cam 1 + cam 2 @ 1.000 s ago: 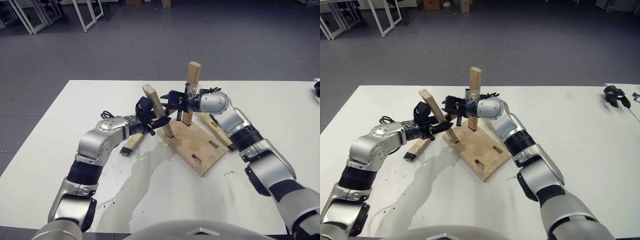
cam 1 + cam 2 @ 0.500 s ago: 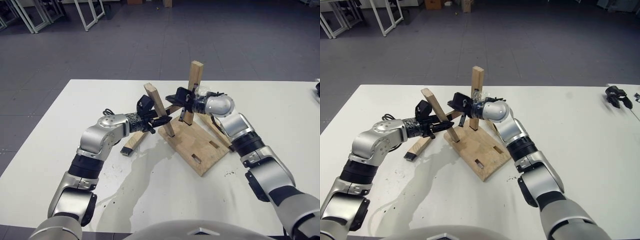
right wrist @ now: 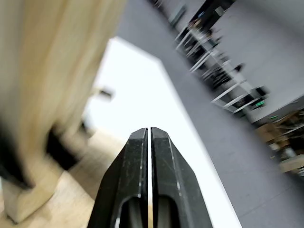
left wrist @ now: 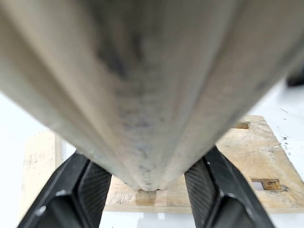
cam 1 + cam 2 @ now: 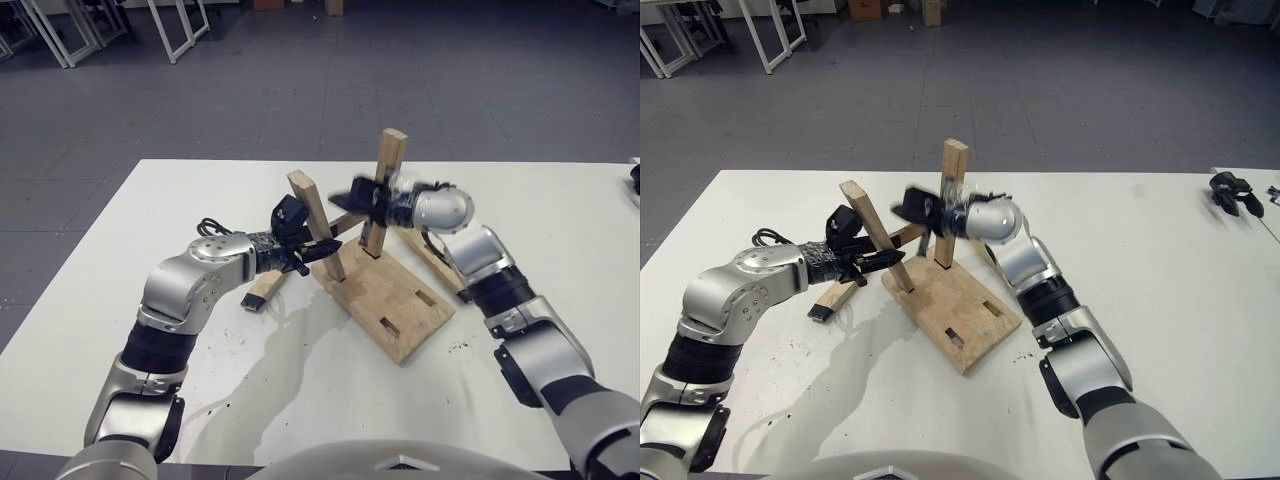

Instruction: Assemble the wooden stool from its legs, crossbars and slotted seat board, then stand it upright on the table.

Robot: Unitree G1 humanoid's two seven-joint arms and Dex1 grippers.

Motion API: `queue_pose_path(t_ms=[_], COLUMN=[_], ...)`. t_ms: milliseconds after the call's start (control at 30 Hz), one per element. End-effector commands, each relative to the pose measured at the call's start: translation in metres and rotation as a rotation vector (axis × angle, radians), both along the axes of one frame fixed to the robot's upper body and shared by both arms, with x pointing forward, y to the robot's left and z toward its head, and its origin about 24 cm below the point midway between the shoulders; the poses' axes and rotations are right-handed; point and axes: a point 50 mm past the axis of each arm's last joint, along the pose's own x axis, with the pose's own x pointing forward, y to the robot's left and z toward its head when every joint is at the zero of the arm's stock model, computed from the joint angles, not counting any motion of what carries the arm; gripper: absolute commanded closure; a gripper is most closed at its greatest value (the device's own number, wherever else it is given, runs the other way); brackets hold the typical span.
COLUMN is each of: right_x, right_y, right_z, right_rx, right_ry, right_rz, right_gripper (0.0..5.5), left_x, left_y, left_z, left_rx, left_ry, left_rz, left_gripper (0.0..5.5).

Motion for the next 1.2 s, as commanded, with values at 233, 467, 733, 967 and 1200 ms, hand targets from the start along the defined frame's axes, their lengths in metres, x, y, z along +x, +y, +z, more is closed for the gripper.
queue_pose_path(t_ms=[233,467,733,967,1200], right_x=[-0.008,0.007,-0.014,-0.033,-0.042], right_y=[-0.021,-0.02,-0.051,-0.128,-0.145], right_z=[-0.04,0.024,0.082,0.034,-0.047], right_rx=[-0.175,0.2,0.477,0.133,-0.096], right_ry=[0.124,0.053,0.195,0.393,0.523], right_rz=[-0.015,-0.137,-0.083,-0.204,-0.329], right_gripper=[5.4,5.4,4.93,4.88,4.88], left_x=[-0.034,-0.012,0.001,-0.026,-0.019], left_y=[0.019,0.009,-0.002,0.028,0.066], left_z=[-0.099,-0.052,0.01,0.011,0.055], left_rx=[0.267,0.039,-0.028,0.057,-0.076], left_ry=[0.404,0.15,-0.117,-0.056,-0.155], left_rz=[0.002,0.031,-0.054,-0.023,0.142], left_gripper=[3.47,3.47,2.65,2.38,2.38])
